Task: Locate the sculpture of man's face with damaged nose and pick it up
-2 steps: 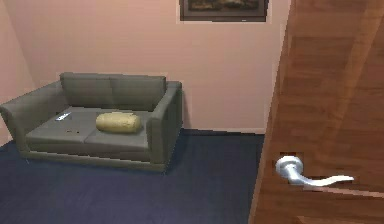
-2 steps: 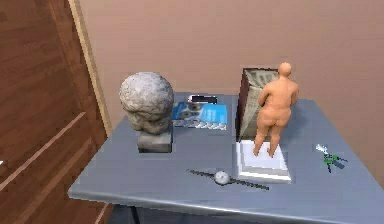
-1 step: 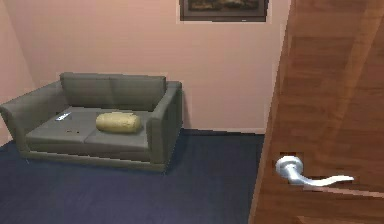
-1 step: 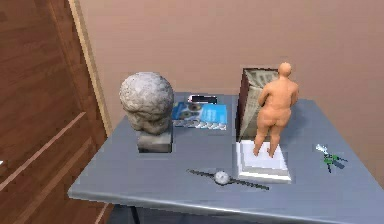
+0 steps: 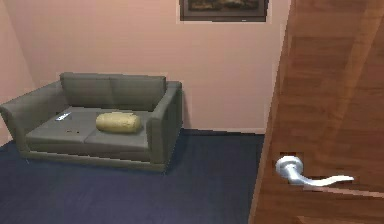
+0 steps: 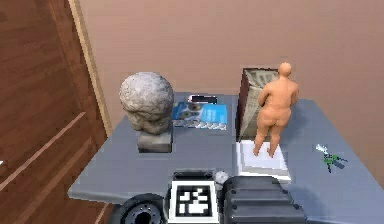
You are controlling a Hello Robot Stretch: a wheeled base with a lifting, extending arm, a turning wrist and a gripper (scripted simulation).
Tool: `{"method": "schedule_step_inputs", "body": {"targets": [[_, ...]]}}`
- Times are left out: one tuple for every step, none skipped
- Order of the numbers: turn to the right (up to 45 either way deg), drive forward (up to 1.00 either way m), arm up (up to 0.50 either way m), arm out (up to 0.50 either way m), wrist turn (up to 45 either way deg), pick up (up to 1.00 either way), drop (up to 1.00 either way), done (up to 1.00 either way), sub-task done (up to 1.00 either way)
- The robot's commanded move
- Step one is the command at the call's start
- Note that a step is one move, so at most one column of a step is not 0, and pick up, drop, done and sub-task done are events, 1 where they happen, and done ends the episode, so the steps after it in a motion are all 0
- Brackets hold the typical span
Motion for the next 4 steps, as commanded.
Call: {"method": "schedule_step_inputs", "body": {"targets": [[0.0,0.00,0.00,0.24,0.0,0.00,0.00,0.00,0.00],[0.0,0.00,0.00,0.00,45.0,0.00,0.00,0.00,0.00],[0.0,0.00,0.00,0.00,45.0,0.00,0.00,0.00,0.00],[0.0,0.00,0.00,0.00,45.0,0.00,0.00,0.00,0.00]]}}
